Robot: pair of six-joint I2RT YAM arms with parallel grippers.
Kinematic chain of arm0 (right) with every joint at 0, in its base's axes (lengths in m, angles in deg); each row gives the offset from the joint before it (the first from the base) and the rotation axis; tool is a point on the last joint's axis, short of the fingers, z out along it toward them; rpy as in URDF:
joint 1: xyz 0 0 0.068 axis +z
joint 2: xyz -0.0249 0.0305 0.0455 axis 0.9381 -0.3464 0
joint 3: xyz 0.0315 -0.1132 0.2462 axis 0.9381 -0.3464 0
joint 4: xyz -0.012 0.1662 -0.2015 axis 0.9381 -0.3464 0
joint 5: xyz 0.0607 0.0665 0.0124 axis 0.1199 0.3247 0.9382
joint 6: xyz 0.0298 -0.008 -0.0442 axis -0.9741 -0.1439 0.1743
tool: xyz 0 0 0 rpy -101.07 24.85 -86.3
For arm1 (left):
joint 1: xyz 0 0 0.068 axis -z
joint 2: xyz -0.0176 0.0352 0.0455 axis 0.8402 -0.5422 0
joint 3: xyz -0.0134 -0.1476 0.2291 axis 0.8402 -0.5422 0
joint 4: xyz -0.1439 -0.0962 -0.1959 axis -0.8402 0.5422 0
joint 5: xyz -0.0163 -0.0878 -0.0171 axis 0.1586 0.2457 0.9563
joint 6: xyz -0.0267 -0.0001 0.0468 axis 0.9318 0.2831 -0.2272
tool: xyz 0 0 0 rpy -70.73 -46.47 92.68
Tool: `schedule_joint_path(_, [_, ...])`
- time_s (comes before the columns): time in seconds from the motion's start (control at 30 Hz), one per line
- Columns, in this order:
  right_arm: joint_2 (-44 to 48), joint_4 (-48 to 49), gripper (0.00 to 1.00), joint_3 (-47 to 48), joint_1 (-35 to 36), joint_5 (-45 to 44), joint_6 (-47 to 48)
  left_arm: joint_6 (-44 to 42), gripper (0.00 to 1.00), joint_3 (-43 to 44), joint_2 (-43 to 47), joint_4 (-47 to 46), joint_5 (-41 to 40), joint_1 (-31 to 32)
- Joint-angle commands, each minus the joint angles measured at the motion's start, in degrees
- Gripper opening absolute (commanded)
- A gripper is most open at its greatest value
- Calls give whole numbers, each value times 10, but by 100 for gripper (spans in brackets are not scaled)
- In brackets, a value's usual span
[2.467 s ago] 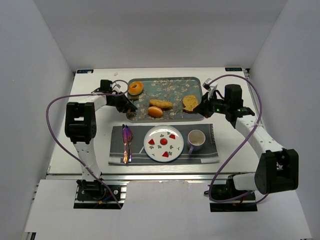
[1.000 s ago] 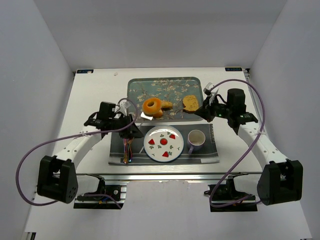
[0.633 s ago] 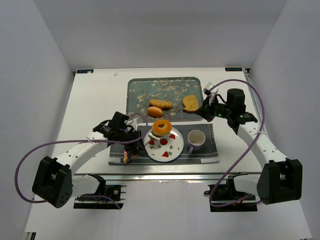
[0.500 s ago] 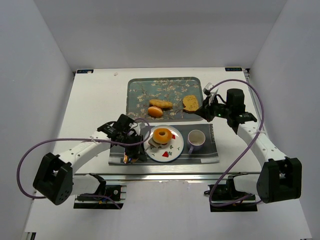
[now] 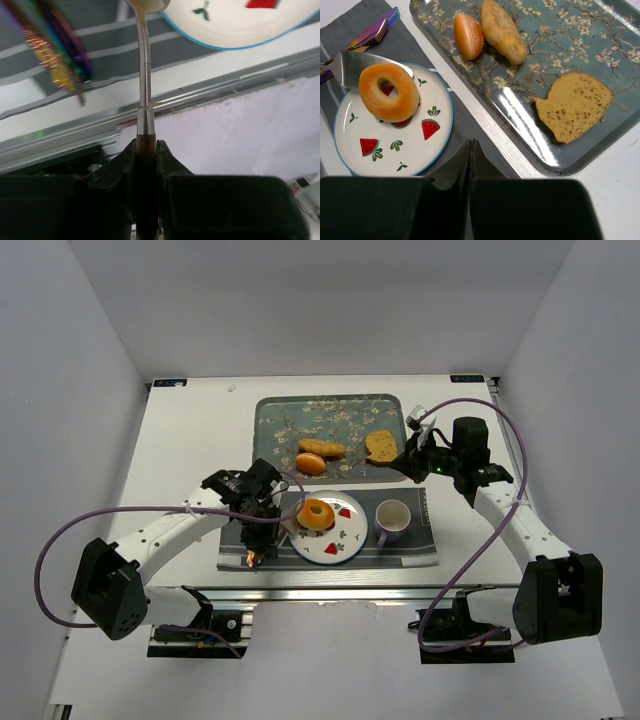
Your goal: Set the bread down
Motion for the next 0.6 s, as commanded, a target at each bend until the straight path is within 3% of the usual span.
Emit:
schedule_joint_path(0.0, [10,30,0,1,-2,-2,1,-5,0,51,-1,67,-85,3])
schedule_joint_path(0.27, [17,33,0,-8,-4,-6,1,42,0,90,4,138,-197,2])
schedule_joint_path(0.4, [22,33,0,-11,-4,-3,0,72,0,98,21,111,-206,-5])
schedule_joint_path(0.5, [27,31,0,-12,-4,2,3,76,0,104,35,64,-174,-54])
schedule_joint_path(0.57, [29,28,0,-13,-4,4,5,61,0,90,47,7,-132,-135])
